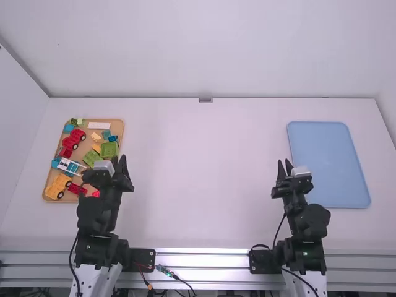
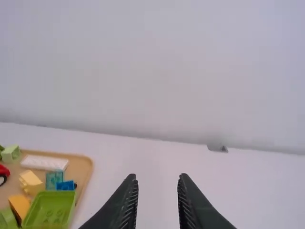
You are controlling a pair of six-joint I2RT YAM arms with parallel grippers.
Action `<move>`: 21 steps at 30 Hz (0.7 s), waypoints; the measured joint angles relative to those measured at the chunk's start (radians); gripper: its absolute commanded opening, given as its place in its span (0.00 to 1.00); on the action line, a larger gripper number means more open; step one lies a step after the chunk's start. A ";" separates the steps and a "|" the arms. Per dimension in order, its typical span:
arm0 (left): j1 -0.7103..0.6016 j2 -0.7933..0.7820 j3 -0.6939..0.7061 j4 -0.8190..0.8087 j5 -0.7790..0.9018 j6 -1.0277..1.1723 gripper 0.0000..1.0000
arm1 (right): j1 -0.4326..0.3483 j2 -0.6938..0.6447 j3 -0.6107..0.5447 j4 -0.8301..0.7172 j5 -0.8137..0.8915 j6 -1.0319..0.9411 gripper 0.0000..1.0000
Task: Assemble lego blocks to make yellow taxi
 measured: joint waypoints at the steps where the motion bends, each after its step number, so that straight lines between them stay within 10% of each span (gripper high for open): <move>1: 0.000 0.013 0.013 0.014 -0.010 -0.011 0.27 | 0.003 0.007 0.006 0.007 0.000 0.000 0.20; 21: -0.003 0.347 0.066 0.111 -0.060 -0.097 0.62 | 0.058 0.154 0.152 0.029 0.060 -0.006 0.35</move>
